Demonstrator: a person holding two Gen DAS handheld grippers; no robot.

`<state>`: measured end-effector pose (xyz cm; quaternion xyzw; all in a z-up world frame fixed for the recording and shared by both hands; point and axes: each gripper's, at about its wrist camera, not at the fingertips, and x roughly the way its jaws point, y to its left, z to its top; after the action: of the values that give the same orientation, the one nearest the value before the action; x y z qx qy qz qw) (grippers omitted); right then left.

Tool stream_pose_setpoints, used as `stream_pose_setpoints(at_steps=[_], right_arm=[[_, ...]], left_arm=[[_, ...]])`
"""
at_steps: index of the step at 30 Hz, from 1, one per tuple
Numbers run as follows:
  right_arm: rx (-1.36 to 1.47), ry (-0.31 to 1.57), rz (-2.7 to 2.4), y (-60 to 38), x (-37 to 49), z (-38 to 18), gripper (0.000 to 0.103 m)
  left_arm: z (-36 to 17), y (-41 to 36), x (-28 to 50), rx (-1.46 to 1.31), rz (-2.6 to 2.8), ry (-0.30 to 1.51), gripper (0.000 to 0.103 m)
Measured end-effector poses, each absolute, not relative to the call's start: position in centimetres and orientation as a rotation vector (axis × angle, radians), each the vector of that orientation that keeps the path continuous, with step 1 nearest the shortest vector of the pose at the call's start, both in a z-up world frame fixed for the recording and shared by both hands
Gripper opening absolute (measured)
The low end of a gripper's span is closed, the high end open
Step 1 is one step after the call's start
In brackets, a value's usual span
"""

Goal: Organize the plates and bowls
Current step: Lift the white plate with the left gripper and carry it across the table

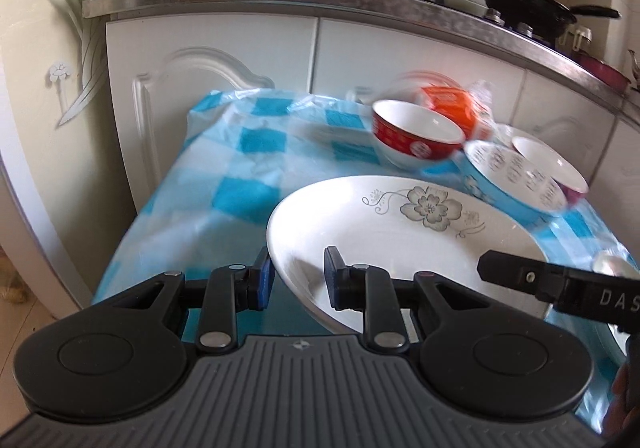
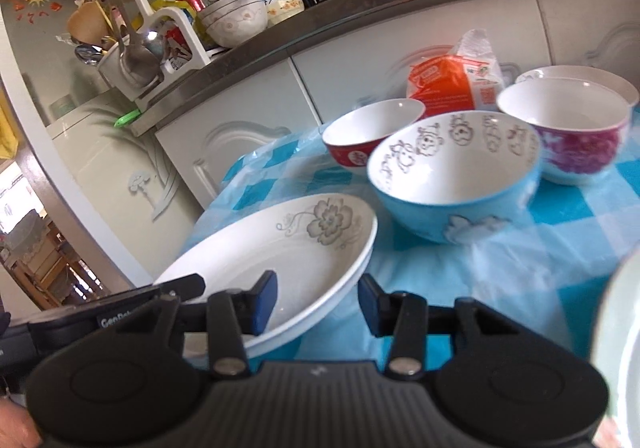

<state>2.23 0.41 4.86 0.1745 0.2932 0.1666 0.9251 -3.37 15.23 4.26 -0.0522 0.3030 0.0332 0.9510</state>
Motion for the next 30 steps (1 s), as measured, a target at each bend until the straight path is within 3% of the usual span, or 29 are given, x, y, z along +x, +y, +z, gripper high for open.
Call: stream_pose_setpoints(at_steps=[10, 18, 30], right_arm=[[0.363, 0.624, 0.358, -3.0, -3.3, 3.9, 0.044], [0.396, 0.665, 0.396, -3.9, -3.6, 2.7, 0.046], [0.345, 0.617, 0.417, -2.8, -2.8, 2.5, 0.064]], left_arm=[[3.1, 11.3, -8.6, -0.089, 0.058, 0.641, 0.026], [2.4, 11.5, -8.2, -0.072, 0.077, 0.631, 0.028], [2.1, 12.1, -5.3, -0.09, 0.104, 0.612, 0.03]])
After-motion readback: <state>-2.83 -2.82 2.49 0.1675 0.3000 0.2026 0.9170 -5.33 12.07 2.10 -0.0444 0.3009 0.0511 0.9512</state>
